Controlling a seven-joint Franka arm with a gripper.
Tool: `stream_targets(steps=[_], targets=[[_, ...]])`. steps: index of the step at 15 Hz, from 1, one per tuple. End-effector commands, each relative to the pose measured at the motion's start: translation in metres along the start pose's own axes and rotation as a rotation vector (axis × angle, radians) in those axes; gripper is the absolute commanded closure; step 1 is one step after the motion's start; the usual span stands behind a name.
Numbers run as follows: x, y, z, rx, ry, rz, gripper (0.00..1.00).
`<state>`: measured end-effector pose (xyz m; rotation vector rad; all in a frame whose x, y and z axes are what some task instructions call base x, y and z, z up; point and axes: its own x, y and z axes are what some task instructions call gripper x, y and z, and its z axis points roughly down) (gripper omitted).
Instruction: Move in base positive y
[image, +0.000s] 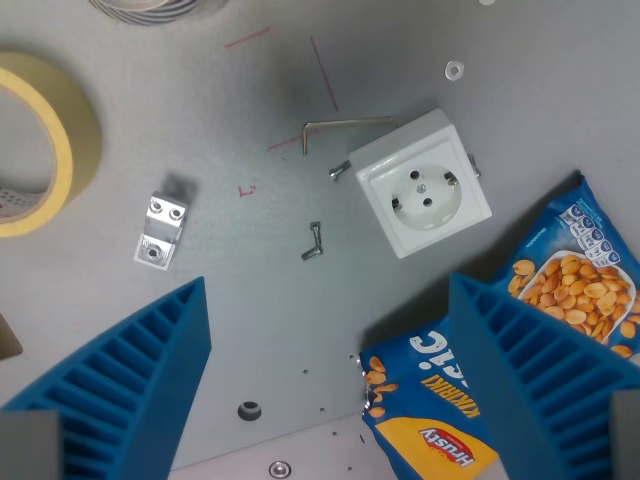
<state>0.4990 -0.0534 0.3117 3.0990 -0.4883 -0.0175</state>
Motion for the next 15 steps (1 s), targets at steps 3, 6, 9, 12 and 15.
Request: stream_targets(steps=[3,6,9,12,15], targets=[[-0.009,-0.015,-0.002,0.001,0.005,0.001,0.0],[-0.018,-0.03,-0.002,0.001,0.005,0.001,0.0],[-0.027,-0.045,-0.002,0.001,0.005,0.001,0.0],[-0.036,-0.06,-0.002,0.001,0.005,0.001,0.0],[-0.045,-0.075,-0.002,0.001,0.005,0.001,0.0]])
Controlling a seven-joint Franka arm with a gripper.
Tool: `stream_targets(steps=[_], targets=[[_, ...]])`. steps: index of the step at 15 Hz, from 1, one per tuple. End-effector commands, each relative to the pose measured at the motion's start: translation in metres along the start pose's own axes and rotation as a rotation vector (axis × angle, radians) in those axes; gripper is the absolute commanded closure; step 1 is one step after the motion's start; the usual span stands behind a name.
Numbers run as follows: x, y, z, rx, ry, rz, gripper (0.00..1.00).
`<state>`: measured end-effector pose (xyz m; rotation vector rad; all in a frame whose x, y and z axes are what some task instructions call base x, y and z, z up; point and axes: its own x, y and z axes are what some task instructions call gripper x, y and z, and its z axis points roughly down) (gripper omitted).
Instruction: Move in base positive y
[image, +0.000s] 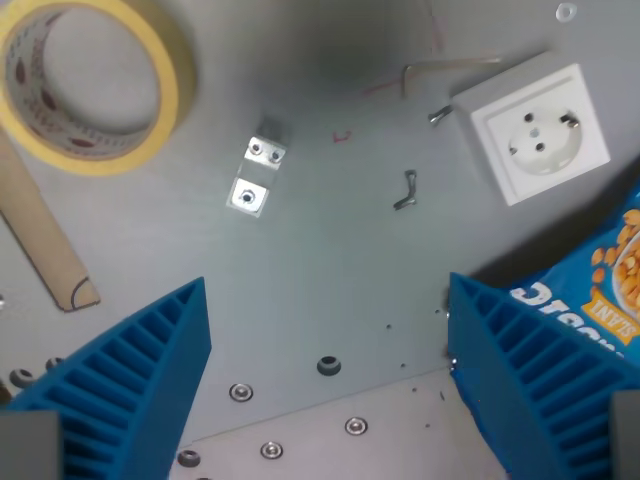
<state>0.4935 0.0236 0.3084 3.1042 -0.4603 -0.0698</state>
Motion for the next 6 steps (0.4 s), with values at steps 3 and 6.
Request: stream_targets(steps=[3,6], targets=[[-0.024,-0.019,-0.004,0.005,0.038,0.019,0.0],[-0.033,-0.034,-0.004,0.005,0.038,0.019,0.0]])
